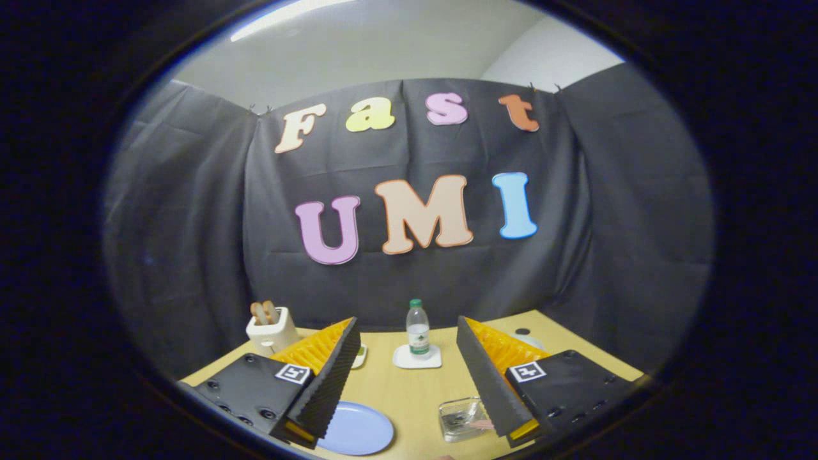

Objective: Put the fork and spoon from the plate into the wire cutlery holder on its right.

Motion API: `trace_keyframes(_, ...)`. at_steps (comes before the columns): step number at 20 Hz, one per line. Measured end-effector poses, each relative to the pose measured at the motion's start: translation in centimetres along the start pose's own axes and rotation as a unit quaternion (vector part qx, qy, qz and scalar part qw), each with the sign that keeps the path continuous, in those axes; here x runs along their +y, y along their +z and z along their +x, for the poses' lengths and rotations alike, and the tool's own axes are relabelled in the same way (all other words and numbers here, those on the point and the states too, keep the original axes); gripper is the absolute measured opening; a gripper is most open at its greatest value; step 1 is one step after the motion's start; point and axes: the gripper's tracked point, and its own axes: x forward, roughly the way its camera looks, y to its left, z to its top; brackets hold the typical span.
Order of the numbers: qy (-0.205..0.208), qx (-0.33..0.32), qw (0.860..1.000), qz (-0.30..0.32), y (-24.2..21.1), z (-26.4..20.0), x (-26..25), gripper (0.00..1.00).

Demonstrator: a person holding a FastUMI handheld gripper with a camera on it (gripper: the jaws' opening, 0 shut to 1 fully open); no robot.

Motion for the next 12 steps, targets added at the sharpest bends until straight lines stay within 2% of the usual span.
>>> trace_keyframes(12, 0.046, -0.023, 0.998, -0.029, -0.3, 0.0, 5.7, 0.96)
